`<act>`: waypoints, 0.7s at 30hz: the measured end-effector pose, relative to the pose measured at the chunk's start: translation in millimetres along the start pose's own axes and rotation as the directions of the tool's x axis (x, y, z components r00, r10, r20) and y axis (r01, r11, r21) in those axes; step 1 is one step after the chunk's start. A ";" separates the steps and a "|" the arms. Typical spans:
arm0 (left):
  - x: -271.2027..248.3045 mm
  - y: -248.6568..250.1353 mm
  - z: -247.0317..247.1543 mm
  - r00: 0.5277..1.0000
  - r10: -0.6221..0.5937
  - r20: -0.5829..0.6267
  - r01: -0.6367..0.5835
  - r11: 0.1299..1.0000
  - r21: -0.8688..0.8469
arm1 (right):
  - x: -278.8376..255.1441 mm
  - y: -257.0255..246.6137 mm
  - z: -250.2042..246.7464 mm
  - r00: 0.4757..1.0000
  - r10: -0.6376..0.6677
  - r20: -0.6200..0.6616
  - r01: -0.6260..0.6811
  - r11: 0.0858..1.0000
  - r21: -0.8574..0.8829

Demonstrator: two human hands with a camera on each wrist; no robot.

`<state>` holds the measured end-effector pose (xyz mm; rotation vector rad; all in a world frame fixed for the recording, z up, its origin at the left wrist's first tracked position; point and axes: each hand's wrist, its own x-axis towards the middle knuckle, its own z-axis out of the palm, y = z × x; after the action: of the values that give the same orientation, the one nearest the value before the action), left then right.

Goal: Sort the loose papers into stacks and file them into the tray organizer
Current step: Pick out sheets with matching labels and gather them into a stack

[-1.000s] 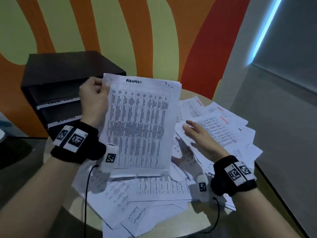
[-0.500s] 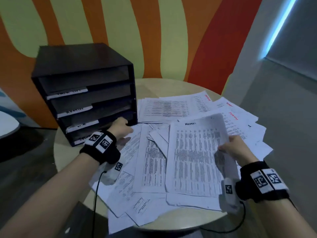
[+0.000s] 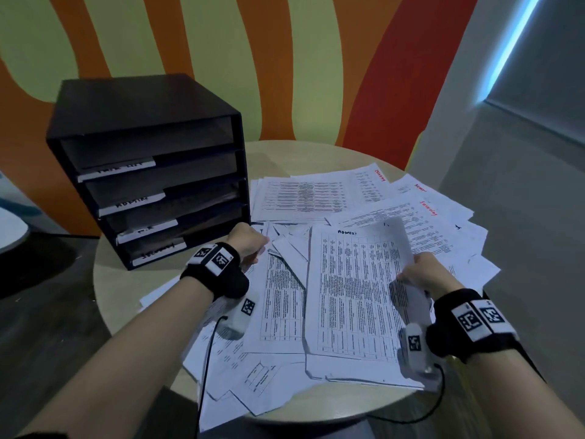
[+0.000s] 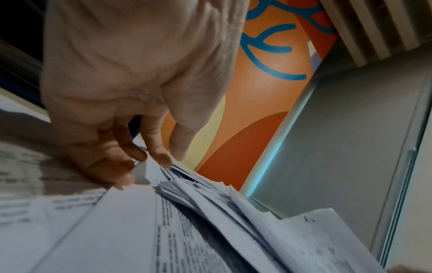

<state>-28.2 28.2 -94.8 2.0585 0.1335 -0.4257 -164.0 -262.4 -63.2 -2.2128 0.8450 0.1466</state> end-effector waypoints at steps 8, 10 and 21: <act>8.6 -0.4 -3.0 0.993 0.074 -0.092 -0.044 0.954 0.298 | 1.3 -3.2 3.4 1.000 0.023 -0.003 -0.023 1.000 -0.013; 12.1 -3.3 -4.1 0.993 0.098 -0.065 -0.073 0.948 0.308 | 3.4 -2.7 4.4 1.000 0.022 -0.009 -0.023 1.000 -0.016; 3.4 -35.8 -62.2 0.998 -0.015 -0.067 0.042 0.906 0.422 | 15.5 0.7 9.2 0.999 0.015 -0.028 -0.017 0.998 -0.060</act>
<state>-19.3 99.5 -97.4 2.5037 0.1153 -0.4365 -151.1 -264.7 -75.6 -2.2696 0.8844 0.1512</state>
